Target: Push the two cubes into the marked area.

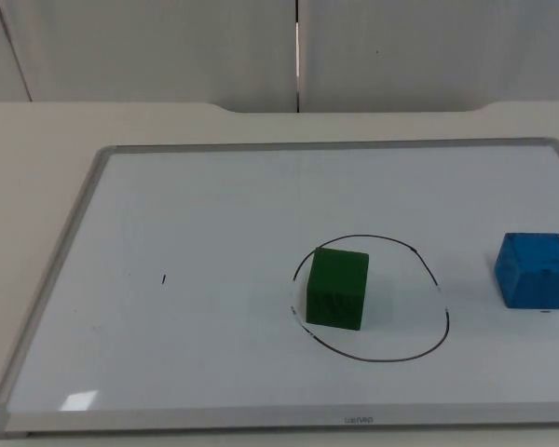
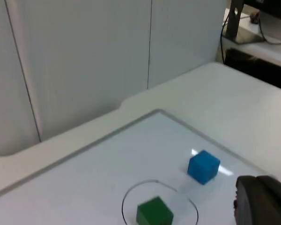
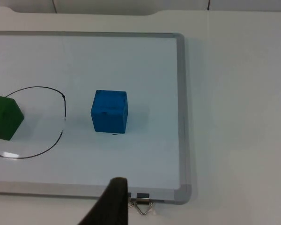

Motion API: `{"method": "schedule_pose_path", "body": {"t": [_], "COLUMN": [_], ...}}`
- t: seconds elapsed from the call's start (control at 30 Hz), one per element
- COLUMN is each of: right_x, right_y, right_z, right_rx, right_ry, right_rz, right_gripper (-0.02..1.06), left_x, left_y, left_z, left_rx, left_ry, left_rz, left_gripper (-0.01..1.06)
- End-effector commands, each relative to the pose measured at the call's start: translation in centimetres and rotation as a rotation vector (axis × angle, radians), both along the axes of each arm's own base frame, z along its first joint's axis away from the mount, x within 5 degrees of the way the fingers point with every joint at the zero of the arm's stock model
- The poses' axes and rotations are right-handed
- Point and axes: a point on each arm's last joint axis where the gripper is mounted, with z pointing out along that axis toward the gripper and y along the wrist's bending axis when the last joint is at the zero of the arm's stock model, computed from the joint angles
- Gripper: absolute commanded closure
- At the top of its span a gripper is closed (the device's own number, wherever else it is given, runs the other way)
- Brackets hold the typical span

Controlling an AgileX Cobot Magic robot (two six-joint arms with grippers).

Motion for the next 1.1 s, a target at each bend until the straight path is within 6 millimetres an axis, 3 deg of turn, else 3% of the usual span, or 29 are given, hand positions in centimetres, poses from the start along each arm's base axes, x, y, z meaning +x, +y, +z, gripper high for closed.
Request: {"method": "schedule_pose_path", "body": {"t": [0.0,0.13,0.4,0.9,1.07], "right_x": [0.0,0.0,0.0,0.0,0.0], "right_y": [0.0,0.0,0.0,0.0,0.1], "right_z": [0.1,0.1,0.1,0.1,0.1], "right_rx": [-0.001,-0.001,-0.001,-0.001,0.018], "right_ry": [-0.015,-0.015,-0.015,-0.015,-0.015], "right_rz": [-0.01,-0.01,-0.01,-0.01,0.003], "right_gripper": [-0.01,-0.01,-0.01,-0.01,-0.01], "left_x": [-0.6,-1.2,-2.8,-8.4,-8.5], "left_y": [0.4,0.7,1.8,5.9,6.5], "left_z": [-2.3,-3.5,-3.8,-5.9,-6.4], "left_rx": [0.005,-0.017,-0.009,0.026,0.08], "left_ry": [0.03,0.046,0.04,-0.024,-0.002], "left_rz": [0.012,0.027,0.073,0.239,0.289], "left_gripper": [1.05,1.05,1.05,1.05,1.05]}}
